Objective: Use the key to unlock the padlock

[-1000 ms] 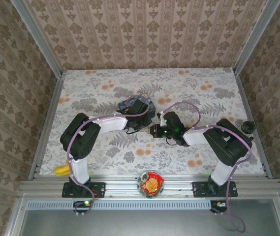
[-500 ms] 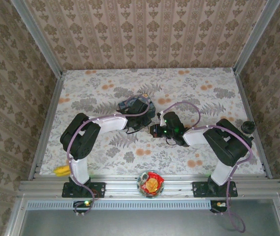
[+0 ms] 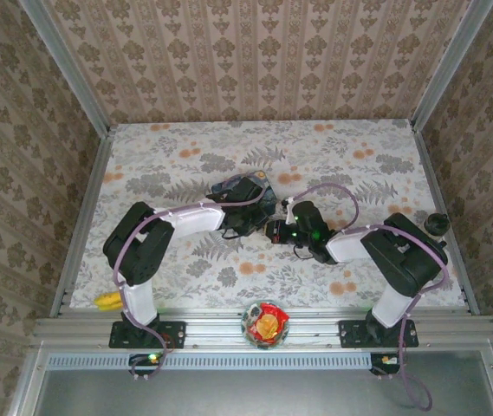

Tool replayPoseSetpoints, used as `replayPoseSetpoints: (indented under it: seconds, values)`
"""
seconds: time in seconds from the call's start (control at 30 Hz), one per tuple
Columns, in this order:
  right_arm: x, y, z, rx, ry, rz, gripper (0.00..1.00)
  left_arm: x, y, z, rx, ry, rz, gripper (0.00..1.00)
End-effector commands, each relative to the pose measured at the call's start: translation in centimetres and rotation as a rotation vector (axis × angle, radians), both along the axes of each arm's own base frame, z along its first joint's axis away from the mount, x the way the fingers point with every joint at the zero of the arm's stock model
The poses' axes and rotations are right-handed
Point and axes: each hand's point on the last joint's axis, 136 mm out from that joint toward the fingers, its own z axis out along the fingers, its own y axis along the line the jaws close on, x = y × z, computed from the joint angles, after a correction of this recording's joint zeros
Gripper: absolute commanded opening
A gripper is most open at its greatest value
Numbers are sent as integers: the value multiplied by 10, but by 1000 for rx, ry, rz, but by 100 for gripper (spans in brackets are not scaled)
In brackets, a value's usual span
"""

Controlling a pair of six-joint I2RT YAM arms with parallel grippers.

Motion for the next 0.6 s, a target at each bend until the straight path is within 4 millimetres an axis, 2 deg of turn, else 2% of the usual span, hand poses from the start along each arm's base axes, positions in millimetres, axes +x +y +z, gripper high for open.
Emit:
replayPoseSetpoints:
  seconds: [0.0, 0.27, 0.57]
  values:
    - [10, -3, 25, 41, -74, -43, 0, -18, -11, 16, -57, 54, -15, 9]
    - [3, -6, 27, 31, -70, -27, 0, -14, -10, 15, -54, 46, 15, 9]
    - [-8, -15, 15, 22, -32, -4, 0, -7, -5, 16, -72, 30, 67, 9]
